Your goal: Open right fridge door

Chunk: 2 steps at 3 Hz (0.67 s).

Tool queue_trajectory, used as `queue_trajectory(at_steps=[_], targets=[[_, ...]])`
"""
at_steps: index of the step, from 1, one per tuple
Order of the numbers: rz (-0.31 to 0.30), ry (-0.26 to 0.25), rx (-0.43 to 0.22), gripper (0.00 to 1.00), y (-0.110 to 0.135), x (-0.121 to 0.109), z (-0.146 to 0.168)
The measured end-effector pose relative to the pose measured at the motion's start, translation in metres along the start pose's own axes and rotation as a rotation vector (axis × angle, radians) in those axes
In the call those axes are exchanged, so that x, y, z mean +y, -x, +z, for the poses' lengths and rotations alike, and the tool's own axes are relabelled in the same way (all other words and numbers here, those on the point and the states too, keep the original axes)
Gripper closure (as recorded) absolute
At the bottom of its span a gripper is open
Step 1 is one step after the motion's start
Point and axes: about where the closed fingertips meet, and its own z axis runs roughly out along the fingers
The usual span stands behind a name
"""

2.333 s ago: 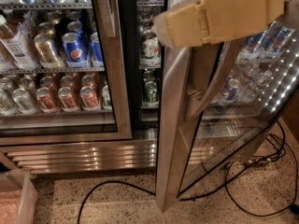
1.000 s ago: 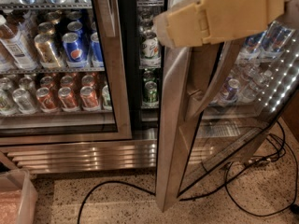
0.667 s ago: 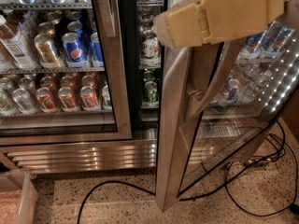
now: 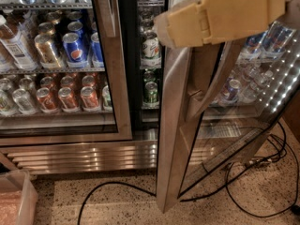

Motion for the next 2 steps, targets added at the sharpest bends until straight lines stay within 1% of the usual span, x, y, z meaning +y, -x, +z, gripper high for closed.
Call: queue_trajectory(at_steps=[2], targets=[[0.000,0.000,0.000,0.00,0.0000,0.0000,0.0000]])
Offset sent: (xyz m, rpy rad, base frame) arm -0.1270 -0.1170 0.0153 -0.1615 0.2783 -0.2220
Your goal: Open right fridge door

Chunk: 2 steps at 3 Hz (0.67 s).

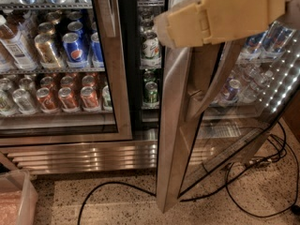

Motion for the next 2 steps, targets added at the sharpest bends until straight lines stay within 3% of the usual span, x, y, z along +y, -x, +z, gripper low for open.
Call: queue_trajectory(at_steps=[2], targets=[[0.000,0.000,0.000,0.00,0.0000,0.0000,0.0000]])
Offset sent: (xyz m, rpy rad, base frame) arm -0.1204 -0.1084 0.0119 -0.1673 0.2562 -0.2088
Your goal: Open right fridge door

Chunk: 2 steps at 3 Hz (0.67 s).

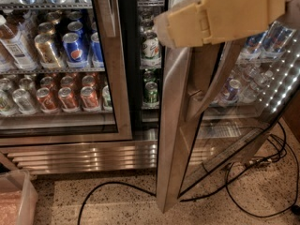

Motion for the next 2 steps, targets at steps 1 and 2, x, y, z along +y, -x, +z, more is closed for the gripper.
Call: queue_trajectory(at_steps=[1,2], targets=[[0.000,0.000,0.000,0.03,0.0000,0.0000,0.0000],[0.000,0.000,0.000,0.06,0.0000,0.0000,0.0000]])
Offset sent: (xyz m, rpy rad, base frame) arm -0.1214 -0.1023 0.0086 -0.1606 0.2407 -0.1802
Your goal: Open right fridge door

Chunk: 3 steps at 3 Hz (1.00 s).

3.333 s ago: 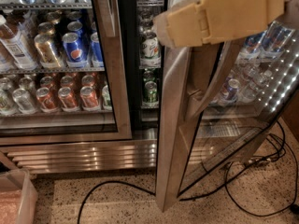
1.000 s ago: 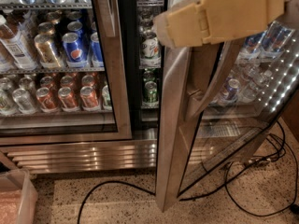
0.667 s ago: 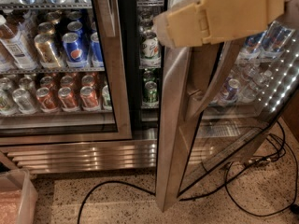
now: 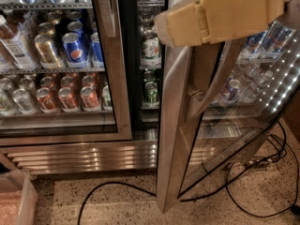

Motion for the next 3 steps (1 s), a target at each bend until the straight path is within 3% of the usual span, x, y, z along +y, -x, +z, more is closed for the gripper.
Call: queue_trajectory(at_steps=[3], targets=[[0.000,0.000,0.000,0.06,0.0000,0.0000,0.0000]])
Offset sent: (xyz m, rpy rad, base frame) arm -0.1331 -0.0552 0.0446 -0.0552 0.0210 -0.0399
